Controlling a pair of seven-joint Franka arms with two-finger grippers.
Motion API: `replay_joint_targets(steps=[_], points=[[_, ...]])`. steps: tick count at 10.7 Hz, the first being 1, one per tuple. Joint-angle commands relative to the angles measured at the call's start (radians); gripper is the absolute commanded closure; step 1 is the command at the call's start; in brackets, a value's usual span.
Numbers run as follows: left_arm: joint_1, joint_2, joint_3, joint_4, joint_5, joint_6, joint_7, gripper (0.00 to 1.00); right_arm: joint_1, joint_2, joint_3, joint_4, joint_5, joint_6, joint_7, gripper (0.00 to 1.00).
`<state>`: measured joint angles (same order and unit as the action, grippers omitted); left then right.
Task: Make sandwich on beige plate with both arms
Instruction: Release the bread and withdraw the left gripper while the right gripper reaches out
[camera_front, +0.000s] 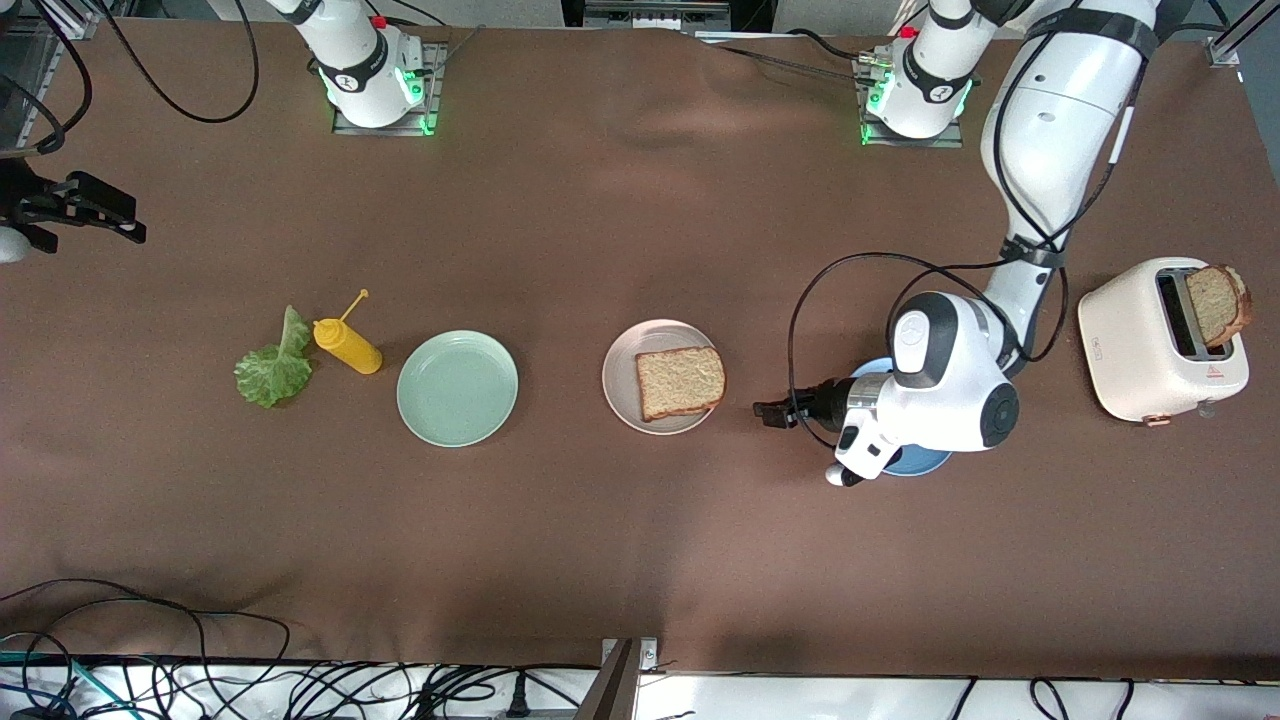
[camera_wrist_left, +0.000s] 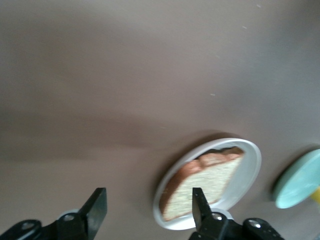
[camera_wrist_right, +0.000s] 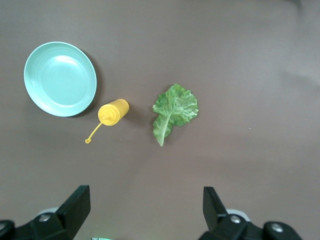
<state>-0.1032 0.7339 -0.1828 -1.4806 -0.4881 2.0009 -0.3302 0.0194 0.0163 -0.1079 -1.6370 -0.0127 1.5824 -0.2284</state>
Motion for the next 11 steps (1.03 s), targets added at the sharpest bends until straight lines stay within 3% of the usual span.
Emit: replay_joint_targets(steps=[1, 3, 7, 11], points=[[0.055, -0.121, -0.001, -0.015, 0.193, -0.152, 0.000, 0.06, 0.001, 0.045, -0.004, 0.019, 0.014, -0.016, 0.009, 0.00], [0.092, -0.203, -0.003, -0.014, 0.325, -0.238, 0.008, 0.02, -0.001, 0.056, -0.004, 0.019, 0.014, -0.016, 0.009, 0.00], [0.255, -0.309, -0.003, -0.004, 0.374, -0.368, 0.150, 0.00, -0.031, 0.109, -0.009, 0.011, 0.008, 0.001, 0.008, 0.00], [0.339, -0.344, 0.000, -0.003, 0.379, -0.418, 0.224, 0.00, -0.059, 0.279, -0.009, 0.008, -0.012, 0.109, 0.029, 0.00]])
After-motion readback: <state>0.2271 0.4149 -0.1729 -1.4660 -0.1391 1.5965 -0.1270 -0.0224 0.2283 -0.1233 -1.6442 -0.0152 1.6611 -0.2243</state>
